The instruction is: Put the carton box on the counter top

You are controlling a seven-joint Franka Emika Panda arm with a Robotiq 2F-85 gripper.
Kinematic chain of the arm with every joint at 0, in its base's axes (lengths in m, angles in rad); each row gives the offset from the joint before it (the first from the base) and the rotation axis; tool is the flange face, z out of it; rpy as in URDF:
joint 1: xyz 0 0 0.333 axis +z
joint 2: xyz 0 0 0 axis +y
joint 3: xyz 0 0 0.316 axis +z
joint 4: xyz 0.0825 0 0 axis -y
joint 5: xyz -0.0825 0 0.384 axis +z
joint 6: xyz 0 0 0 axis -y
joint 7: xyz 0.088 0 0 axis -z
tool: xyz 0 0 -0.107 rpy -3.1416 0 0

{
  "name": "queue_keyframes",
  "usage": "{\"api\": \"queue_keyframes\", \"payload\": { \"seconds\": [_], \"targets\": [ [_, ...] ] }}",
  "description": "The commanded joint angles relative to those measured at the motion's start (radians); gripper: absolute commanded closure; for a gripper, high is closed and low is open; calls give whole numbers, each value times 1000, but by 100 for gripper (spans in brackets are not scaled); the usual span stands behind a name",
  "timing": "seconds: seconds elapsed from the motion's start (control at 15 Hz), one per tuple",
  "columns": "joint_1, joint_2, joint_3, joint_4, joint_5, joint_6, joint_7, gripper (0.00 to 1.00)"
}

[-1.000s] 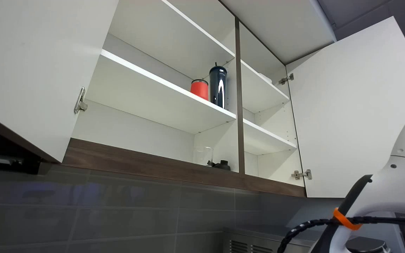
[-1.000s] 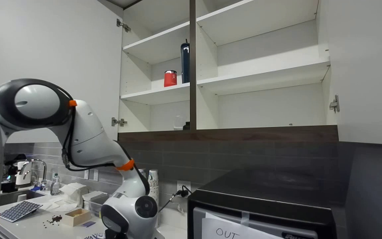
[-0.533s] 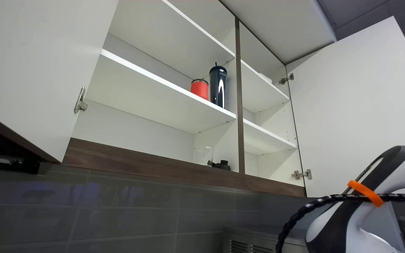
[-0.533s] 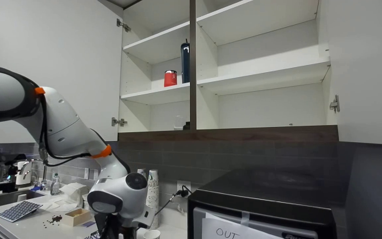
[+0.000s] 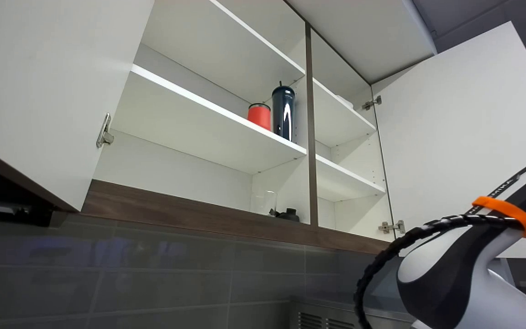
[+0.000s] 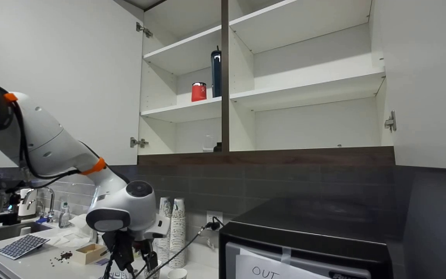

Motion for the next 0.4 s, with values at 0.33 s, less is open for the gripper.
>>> {"api": "queue_keyframes", "payload": {
  "seconds": [0.33],
  "targets": [
    [4,-9,10,-1,-159,28,151,0]
  ]
}}
